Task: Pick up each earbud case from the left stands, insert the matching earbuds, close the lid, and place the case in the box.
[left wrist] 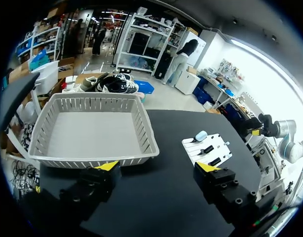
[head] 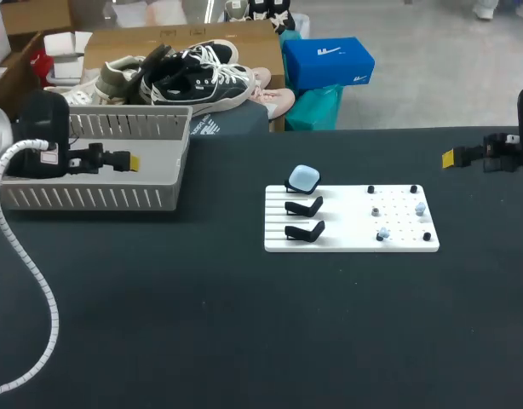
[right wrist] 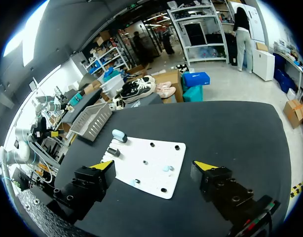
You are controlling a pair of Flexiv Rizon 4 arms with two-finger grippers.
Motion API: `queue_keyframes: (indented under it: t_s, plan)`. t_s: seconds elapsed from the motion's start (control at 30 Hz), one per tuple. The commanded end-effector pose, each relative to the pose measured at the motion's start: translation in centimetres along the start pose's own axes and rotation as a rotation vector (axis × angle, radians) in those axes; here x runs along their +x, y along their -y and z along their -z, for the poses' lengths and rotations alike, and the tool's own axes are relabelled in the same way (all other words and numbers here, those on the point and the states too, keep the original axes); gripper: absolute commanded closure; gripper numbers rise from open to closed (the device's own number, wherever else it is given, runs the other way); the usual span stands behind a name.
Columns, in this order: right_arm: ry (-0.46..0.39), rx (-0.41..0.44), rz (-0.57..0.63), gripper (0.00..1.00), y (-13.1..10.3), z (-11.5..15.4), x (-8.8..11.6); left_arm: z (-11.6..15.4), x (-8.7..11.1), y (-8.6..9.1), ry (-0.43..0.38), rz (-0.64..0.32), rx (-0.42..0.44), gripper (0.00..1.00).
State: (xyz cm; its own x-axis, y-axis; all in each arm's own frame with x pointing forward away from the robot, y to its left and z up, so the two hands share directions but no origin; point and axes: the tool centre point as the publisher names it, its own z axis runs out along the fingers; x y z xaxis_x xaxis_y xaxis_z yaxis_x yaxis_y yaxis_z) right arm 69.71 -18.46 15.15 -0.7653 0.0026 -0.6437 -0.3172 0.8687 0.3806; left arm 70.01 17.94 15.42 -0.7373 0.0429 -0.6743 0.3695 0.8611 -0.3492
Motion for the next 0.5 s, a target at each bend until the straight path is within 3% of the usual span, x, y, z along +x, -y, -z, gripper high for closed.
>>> queue_keyframes:
  t_s: [0.03,0.07,0.13,0.2,0.33,0.5]
  plan:
    - [0.000,-0.004,0.001,0.00,0.1,-0.1,0.0,-0.6,-0.7,-0.3,0.008,-0.054,0.040,0.00]
    - [0.000,-0.004,0.001,0.00,0.1,-0.1,0.0,-0.8,-1.0,-0.3,0.009,-0.083,0.059,0.00]
    - [0.000,-0.004,0.001,0.00,0.1,-0.1,0.0,-1.0,-1.9,0.0,0.014,-0.165,0.176,0.00]
    - [0.000,-0.004,0.001,0.00,0.1,-0.1,0.0,-1.2,-2.7,0.2,0.022,-0.237,0.182,0.00]
    - [0.000,-0.004,0.001,0.00,0.1,-0.1,0.0,-1.9,-4.8,1.3,0.012,-0.450,0.274,0.00]
    - [0.000,-0.004,0.001,0.00,0.1,-0.1,0.0,-3.4,-6.2,2.7,-0.024,-0.603,0.381,0.00]
